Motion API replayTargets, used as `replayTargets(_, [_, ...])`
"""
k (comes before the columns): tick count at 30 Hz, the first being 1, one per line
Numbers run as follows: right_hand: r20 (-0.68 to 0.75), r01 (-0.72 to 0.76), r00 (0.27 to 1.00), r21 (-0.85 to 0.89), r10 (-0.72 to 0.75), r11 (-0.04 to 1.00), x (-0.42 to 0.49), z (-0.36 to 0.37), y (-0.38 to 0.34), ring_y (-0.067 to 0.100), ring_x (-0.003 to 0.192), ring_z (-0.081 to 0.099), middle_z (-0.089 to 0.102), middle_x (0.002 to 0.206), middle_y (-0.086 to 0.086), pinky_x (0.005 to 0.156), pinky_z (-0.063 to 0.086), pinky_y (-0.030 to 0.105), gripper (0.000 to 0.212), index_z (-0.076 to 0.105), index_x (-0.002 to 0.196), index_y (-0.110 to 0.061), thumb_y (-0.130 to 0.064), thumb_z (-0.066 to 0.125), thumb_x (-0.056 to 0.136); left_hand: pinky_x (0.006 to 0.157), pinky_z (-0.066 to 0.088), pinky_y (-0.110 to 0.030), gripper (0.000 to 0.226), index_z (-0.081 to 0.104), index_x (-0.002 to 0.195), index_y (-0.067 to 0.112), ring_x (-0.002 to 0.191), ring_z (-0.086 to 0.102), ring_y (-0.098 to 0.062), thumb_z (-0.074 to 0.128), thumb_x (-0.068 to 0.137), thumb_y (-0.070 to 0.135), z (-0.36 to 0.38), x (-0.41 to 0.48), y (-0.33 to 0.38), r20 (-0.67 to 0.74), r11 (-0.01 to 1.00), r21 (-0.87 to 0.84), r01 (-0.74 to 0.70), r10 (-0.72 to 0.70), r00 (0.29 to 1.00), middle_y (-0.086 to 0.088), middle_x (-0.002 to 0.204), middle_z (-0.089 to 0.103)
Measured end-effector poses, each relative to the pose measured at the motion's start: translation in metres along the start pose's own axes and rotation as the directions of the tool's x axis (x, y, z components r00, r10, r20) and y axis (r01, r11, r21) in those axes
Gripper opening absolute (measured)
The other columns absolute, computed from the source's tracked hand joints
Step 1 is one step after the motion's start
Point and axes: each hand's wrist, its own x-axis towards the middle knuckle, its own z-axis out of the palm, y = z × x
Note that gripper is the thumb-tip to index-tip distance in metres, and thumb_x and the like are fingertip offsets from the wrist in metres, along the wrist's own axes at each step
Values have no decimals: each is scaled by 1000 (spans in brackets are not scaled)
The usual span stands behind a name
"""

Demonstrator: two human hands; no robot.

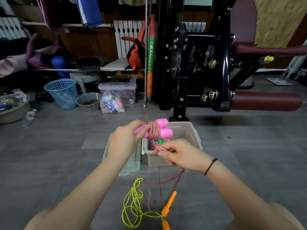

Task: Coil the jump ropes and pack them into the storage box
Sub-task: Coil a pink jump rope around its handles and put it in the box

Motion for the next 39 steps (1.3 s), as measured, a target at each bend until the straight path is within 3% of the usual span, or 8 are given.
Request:
replayTargets(3, [-42,75,996,-113,-80,991,-6,-3,-5,7,50,50,54,51,-4,61,46,31,28,71,84,-15,-40,59,88,64,40,-32,37,57,102,24,92,63,-35,42,92,56,13,-4,14,131,936,326,-131,93,987,-9,94,69])
replayTargets(7, [-255,99,957,-155,-137,983,-7,-17,-8,9,53,52,62,56,1,56,40,22,31,70,69,-18,-46,65,81,68,40,-34,40,49,106,20,100,60,-34,25,98,51,23,-8,24,337,861,397,-318,186,923,-9,102,66])
replayTargets(11, [-452,8,890,-103,-54,995,-3,-39,7,5,52,48,60,55,-3,57,43,30,36,70,64,-22,-58,68,66,64,37,-32,64,49,90,25,91,62,-28,-1,80,63,26,-14,18,365,853,245,-461,360,859,-1,88,66])
replayTargets(15, [-407,-85,912,-67,50,994,12,-47,34,3,54,50,64,58,-4,62,48,31,30,68,61,-28,-57,67,69,57,35,-32,34,35,67,36,62,51,-21,15,83,58,24,-18,19,209,926,-150,-346,372,905,4,55,45])
replayTargets(20, [-394,-62,912,146,115,987,23,-46,41,7,53,46,56,53,-1,53,39,20,41,62,48,-29,-17,62,86,45,37,-15,41,46,59,14,48,46,-1,34,98,20,2,-18,28,-110,778,-627,-47,-29,993,4,53,51])
replayTargets(25, [-242,-68,965,144,101,987,23,-25,29,10,48,37,47,59,6,49,34,20,31,70,74,-26,-39,51,94,38,37,-18,32,45,77,15,40,54,-6,31,101,30,-1,2,4,-73,525,-809,265,-537,841,-12,73,62])
replayTargets(31, [-135,25,991,96,-12,995,14,-2,-3,3,54,48,52,53,-10,64,49,29,23,69,78,-31,-38,53,91,61,31,-30,26,45,92,7,73,52,-29,32,101,28,-3,31,-15,-289,848,-411,336,-471,833,-16,88,60])
replayTargets(39, [-215,182,956,-100,-200,978,-14,-26,-41,0,53,47,51,49,-14,53,31,12,23,63,67,-27,-22,61,90,61,33,-41,24,44,100,4,84,58,-49,38,99,27,29,19,-11,58,970,236,-53,41,997,-30,88,63])
